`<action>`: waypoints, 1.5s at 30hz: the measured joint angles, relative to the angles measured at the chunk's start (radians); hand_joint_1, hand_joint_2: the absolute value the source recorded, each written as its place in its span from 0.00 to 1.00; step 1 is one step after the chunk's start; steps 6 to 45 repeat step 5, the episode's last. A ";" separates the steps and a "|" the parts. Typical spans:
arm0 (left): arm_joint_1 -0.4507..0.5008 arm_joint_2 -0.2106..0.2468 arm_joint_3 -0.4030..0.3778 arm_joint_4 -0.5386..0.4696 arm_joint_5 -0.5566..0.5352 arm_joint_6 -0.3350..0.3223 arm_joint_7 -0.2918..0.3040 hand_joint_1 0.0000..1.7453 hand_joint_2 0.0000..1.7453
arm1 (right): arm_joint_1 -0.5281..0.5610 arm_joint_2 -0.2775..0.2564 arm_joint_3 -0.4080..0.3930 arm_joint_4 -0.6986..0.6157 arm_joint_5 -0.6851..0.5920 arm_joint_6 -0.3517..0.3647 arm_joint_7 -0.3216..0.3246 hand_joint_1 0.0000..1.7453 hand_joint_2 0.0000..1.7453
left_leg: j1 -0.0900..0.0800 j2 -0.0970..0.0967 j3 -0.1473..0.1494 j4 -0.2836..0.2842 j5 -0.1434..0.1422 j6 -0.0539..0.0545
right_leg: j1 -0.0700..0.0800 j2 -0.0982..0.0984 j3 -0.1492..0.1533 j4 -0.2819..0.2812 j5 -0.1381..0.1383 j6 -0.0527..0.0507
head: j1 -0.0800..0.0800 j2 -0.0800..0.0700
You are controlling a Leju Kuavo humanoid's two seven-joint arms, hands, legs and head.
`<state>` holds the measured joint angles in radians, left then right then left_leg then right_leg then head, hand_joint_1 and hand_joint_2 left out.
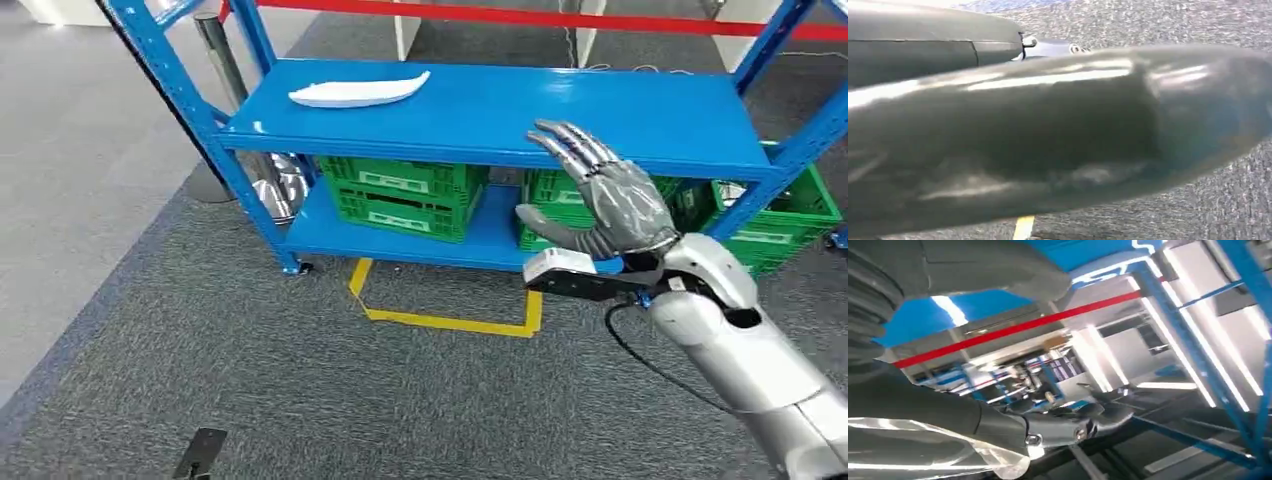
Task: Take the parts from the cabinet and place them on the table.
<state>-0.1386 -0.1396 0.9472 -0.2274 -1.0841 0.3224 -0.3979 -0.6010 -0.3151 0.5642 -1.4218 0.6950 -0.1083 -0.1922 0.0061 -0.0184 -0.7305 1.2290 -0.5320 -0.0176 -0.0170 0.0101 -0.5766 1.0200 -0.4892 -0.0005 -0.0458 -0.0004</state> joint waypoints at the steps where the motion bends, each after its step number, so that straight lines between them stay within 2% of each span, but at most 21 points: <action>1: 0.000 -0.001 0.000 0.000 0.004 0.005 0.002 0.00 1.00 | 0.000 0.000 0.001 0.002 0.002 0.004 0.011 0.00 0.00 | 0.001 0.004 -0.030 0.066 -0.024 -0.002 | 0.001 -0.009 0.000 0.000 -0.001 -0.001 | 0.001 0.000; 2: 0.000 -0.003 0.000 0.000 0.010 0.018 0.008 0.00 1.00 | 0.001 0.000 0.002 0.006 0.003 0.011 0.030 0.00 0.00 | 0.002 0.005 -0.047 0.104 -0.030 -0.003 | 0.001 -0.018 0.000 0.000 -0.001 -0.001 | 0.000 0.000; 3: 0.003 -0.003 0.000 0.000 0.015 0.032 0.010 0.00 1.00 | -0.001 0.000 0.003 0.012 0.008 0.029 0.053 0.00 0.00 | 0.004 0.005 -0.037 0.083 -0.005 -0.003 | 0.001 -0.024 0.001 0.000 -0.002 -0.001 | 0.000 0.000; 4: 0.003 -0.003 0.000 0.000 0.018 0.040 0.010 0.00 1.00 | -0.004 0.000 0.005 0.019 0.018 0.039 0.074 0.00 0.00 | 0.004 0.005 -0.011 0.030 0.029 -0.002 | 0.001 -0.028 0.001 0.000 -0.003 0.000 | 0.000 0.000; 5: 0.003 -0.003 0.001 0.000 0.018 0.045 0.010 0.00 1.00 | -0.009 0.000 0.008 0.026 0.031 0.046 0.094 0.00 0.00 | 0.004 0.005 0.034 -0.060 0.075 0.000 | 0.001 -0.031 0.003 0.000 -0.004 0.002 | 0.000 0.000; 45: 0.003 -0.003 0.001 0.000 0.018 0.045 0.010 0.00 1.00 | -0.009 0.000 0.008 0.026 0.031 0.046 0.094 0.00 0.00 | 0.004 0.005 0.034 -0.060 0.075 0.000 | 0.001 -0.031 0.003 0.000 -0.004 0.002 | 0.000 0.000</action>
